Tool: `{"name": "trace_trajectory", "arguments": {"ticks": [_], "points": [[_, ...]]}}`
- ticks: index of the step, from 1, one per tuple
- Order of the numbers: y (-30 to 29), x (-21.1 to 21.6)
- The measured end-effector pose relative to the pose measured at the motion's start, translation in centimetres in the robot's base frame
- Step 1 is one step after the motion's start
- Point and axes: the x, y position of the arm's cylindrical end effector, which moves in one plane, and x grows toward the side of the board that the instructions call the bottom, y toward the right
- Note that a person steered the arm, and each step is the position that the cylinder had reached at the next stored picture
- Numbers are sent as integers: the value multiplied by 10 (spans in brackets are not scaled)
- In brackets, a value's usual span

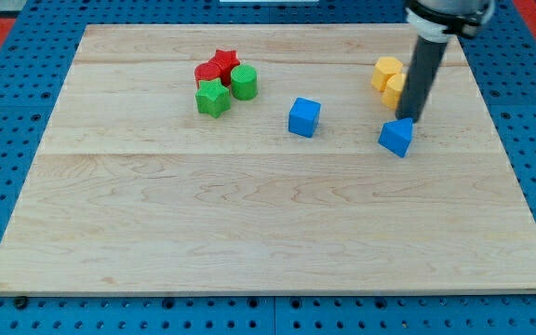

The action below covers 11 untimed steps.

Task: Push yellow blocks upwards

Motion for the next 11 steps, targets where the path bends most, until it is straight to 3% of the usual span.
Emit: {"name": "trace_trajectory", "arguments": {"ticks": [1,2,4,5,6,7,9,11], "points": [[32,1],[35,-31],[-16,-38],[10,-30],[-30,1],[-70,-5],[-36,-44],[-6,0]]}}
